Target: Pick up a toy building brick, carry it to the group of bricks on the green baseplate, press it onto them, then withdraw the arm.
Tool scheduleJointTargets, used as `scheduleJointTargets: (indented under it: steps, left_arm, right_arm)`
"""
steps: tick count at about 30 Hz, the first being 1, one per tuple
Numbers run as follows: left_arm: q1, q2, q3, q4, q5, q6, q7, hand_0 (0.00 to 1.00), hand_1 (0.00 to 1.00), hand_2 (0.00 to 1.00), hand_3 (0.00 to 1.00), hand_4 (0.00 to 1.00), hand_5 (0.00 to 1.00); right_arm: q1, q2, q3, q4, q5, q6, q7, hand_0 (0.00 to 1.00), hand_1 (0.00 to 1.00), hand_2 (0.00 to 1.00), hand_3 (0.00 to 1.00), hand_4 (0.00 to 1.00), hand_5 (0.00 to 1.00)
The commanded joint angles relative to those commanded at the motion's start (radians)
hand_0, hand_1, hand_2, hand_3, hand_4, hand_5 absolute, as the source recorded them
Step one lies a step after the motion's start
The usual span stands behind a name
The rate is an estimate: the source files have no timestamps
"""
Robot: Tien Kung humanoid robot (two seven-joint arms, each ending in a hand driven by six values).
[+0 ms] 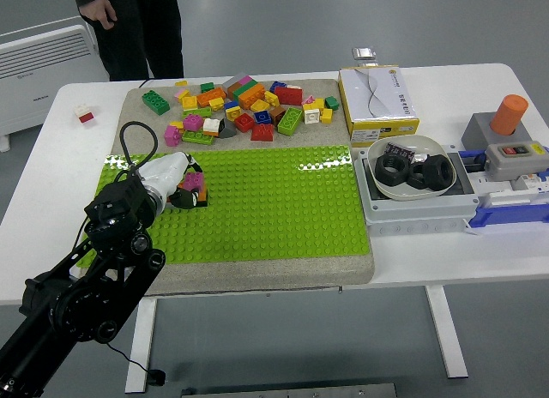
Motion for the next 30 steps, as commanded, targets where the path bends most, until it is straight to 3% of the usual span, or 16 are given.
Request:
scheduleJointTargets:
  steps: [10, 11, 16, 17, 22, 23, 25, 28, 29, 30]
  left_arm:
    - [0.004, 0.008, -0.005, -0.012, -0.011, -0.036, 0.001, 0.906, 0.943, 0.897, 0.854, 0.63, 0.047]
    - [0.004, 0.008, -0.006, -0.012, -0.012, -0.041, 0.002, 0.904, 0.947, 0.914, 0.875, 0.693, 0.056]
    - [0.006, 0.01, -0.009, -0.017, -0.015, -0.057, 0.003, 0.904, 0.947, 0.914, 0.875, 0.693, 0.056]
    - [0.006, 0.011, -0.009, -0.018, -0.015, -0.058, 0.002, 0.906, 0.949, 0.916, 0.889, 0.783, 0.078]
    - [0.01, 0.02, -0.023, -0.05, -0.016, -0.059, -0.004, 0.906, 0.949, 0.916, 0.889, 0.783, 0.078]
    - [0.011, 0.024, -0.03, -0.063, -0.015, -0.057, -0.006, 0.915, 0.961, 0.929, 0.946, 0.874, 0.116]
    - [0.013, 0.034, -0.045, -0.089, -0.013, -0.052, -0.012, 0.915, 0.961, 0.929, 0.946, 0.874, 0.116]
    - [0.024, 0.07, -0.068, -0.143, -0.03, -0.023, -0.042, 0.915, 0.961, 0.929, 0.946, 0.874, 0.116]
    - [0.033, 0.087, -0.073, -0.165, -0.038, -0.001, -0.064, 0.963, 0.995, 0.952, 0.875, 0.972, 0.266]
    - [0.046, 0.105, -0.072, -0.185, -0.042, 0.02, -0.088, 0.963, 0.995, 0.952, 0.875, 0.972, 0.266]
  right_arm:
    - [-0.001, 0.0, 0.0, 0.002, 0.0, 0.001, -0.001, 0.671, 0.63, 0.674, 0.688, 0.697, 0.944]
    - [-0.001, 0.0, 0.0, 0.002, 0.0, 0.001, -0.001, 0.671, 0.63, 0.674, 0.685, 0.696, 0.943]
    - [-0.001, 0.001, 0.0, 0.003, 0.0, 0.002, -0.002, 0.671, 0.63, 0.674, 0.685, 0.696, 0.943]
    - [-0.001, 0.001, 0.0, 0.003, 0.0, 0.002, -0.002, 0.671, 0.628, 0.674, 0.686, 0.696, 0.943]
    - [-0.001, 0.002, 0.0, 0.005, 0.0, 0.003, -0.002, 0.671, 0.628, 0.674, 0.686, 0.696, 0.943]
    - [0.0, 0.002, 0.0, 0.005, 0.0, 0.004, -0.002, 0.671, 0.628, 0.673, 0.685, 0.696, 0.941]
    - [0.002, 0.002, 0.0, 0.007, 0.0, 0.004, -0.003, 0.671, 0.628, 0.673, 0.685, 0.696, 0.941]
    - [0.004, 0.003, 0.0, 0.012, 0.0, 0.009, -0.004, 0.671, 0.628, 0.673, 0.685, 0.696, 0.941]
    - [0.005, 0.003, 0.0, 0.013, 0.0, 0.011, -0.004, 0.671, 0.626, 0.674, 0.686, 0.696, 0.941]
    - [0.007, 0.002, -0.004, 0.014, 0.0, 0.012, -0.004, 0.671, 0.626, 0.674, 0.686, 0.696, 0.941]
